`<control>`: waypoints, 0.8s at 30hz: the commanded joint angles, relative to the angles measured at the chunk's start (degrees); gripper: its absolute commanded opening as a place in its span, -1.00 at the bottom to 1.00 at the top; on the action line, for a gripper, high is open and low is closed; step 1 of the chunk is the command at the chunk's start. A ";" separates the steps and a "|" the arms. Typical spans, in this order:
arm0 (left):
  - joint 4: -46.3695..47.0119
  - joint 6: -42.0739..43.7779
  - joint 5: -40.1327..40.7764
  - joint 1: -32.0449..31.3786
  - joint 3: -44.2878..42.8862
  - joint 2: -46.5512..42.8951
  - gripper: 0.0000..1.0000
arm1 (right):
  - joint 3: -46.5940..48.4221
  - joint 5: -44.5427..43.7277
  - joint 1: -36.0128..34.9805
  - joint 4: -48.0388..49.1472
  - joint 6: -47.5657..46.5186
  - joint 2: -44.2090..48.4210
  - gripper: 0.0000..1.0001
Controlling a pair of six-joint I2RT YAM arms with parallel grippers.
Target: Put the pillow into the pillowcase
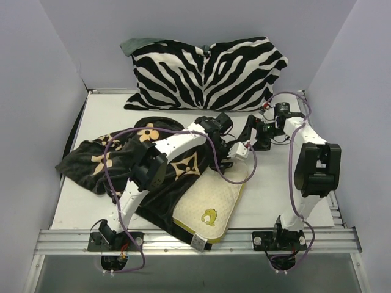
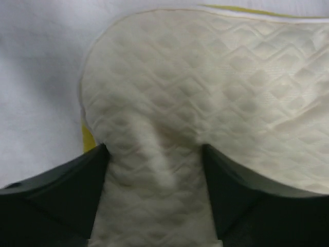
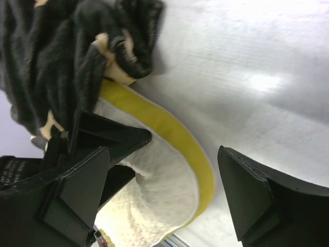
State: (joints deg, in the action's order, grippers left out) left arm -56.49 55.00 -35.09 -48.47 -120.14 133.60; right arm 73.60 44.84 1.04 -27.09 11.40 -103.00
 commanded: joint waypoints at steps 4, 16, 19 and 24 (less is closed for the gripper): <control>-21.62 21.85 -11.68 2.40 -2.03 -2.53 -0.82 | 8.13 -4.76 -0.68 -2.26 -3.13 -6.77 0.79; -28.05 37.71 -17.47 6.89 13.80 -19.96 -1.00 | 20.78 -7.14 -15.09 -1.30 -4.81 -22.32 0.74; -28.68 38.77 -17.12 6.81 13.44 -19.69 -1.00 | 23.86 -6.78 -18.16 -0.95 -4.81 -25.04 0.74; -29.03 38.69 -16.85 6.19 13.61 -20.04 -1.00 | 26.42 -11.77 -23.44 -0.50 -6.64 -27.86 0.60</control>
State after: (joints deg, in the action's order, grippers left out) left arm -76.34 90.19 -48.47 -41.58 -104.73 114.67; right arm 98.74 37.80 -19.73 -26.28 7.03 -128.31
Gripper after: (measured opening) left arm 0.029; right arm 0.827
